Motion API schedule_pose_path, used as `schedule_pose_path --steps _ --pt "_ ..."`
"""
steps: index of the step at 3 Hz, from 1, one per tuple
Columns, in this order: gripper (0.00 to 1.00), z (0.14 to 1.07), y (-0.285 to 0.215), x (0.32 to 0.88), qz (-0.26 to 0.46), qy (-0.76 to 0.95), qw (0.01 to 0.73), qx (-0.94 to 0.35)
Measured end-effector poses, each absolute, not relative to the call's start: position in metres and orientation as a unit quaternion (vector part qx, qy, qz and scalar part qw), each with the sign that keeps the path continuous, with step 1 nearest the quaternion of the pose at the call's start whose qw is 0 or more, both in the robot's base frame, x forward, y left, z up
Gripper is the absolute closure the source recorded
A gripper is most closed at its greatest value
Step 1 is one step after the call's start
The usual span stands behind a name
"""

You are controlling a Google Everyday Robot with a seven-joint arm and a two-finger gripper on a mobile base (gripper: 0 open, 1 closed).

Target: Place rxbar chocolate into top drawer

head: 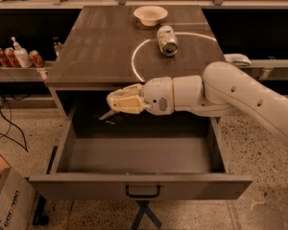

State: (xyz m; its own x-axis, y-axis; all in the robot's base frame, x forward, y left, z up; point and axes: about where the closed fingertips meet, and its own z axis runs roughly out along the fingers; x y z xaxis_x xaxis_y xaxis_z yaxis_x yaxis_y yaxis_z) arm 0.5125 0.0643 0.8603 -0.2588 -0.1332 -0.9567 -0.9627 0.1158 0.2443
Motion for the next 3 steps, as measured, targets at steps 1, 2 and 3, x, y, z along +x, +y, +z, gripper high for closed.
schedule_pose_path --steps 1,2,3 --pt "1.0 0.808 0.067 0.52 0.492 0.643 0.42 -0.409" --pt "1.0 0.771 0.07 0.531 0.484 0.658 0.414 -0.401" --pt "1.0 0.729 0.068 0.541 0.481 0.679 0.401 -0.383"
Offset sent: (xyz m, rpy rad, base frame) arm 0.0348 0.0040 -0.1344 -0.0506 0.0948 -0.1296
